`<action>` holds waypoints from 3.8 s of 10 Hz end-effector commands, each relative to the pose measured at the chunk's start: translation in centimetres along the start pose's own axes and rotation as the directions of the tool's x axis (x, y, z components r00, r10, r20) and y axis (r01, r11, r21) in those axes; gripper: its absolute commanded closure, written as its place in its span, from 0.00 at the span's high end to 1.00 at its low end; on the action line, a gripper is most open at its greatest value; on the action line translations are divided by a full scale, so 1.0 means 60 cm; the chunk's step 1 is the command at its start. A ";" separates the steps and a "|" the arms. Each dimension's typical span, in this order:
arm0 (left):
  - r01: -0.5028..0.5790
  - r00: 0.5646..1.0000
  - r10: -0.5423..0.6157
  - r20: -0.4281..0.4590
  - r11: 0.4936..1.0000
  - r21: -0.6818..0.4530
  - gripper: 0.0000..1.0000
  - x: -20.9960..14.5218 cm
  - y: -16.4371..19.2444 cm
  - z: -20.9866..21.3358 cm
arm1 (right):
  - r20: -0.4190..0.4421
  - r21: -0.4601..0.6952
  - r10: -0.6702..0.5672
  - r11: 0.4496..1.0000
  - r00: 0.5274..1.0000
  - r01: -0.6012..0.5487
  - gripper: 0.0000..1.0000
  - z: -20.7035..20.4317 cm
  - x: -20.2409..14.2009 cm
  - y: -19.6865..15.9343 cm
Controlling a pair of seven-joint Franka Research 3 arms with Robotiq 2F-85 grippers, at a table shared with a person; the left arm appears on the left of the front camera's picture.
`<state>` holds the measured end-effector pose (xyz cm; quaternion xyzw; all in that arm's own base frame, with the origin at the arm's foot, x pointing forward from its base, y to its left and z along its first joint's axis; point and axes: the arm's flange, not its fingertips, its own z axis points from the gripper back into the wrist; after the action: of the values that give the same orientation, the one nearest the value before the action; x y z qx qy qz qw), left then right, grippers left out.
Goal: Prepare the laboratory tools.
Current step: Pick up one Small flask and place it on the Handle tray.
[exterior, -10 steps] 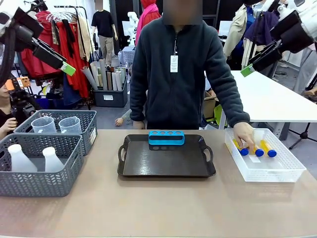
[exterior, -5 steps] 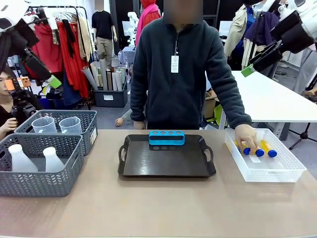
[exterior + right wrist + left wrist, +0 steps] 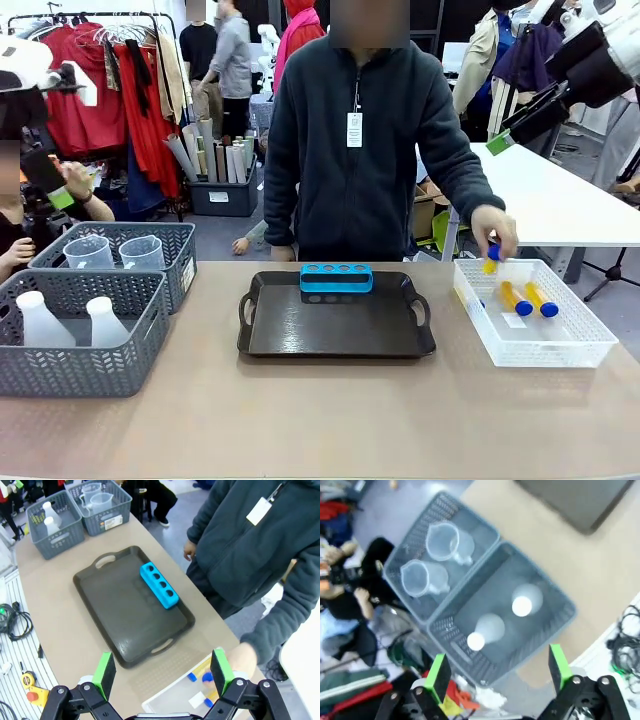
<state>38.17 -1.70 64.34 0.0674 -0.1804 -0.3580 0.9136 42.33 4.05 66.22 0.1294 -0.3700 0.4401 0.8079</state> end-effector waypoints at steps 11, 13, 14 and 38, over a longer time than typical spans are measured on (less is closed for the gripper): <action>-0.158 0.976 0.152 -0.155 0.987 -0.032 1.00 -0.026 0.032 -0.078 | 0.002 0.000 0.001 1.000 1.000 -0.001 1.00 0.000 0.000 -0.001; -0.297 0.933 0.295 -0.205 0.955 0.025 1.00 -0.054 0.054 -0.125 | 0.002 0.000 0.001 1.000 1.000 -0.001 1.00 0.000 0.000 -0.001; -0.354 0.907 0.352 -0.230 0.935 0.031 1.00 -0.073 0.066 -0.145 | 0.002 0.000 0.001 1.000 1.000 -0.001 1.00 0.000 0.000 -0.001; -0.604 0.752 0.596 -0.280 0.794 0.069 0.01 -0.124 0.130 -0.379 | 0.002 0.000 0.001 1.000 1.000 -0.001 1.00 0.000 0.000 -0.001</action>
<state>46.69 8.55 43.07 0.0366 -0.0487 -0.0427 0.9972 42.34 4.06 66.21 0.1294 -0.3697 0.4402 0.8080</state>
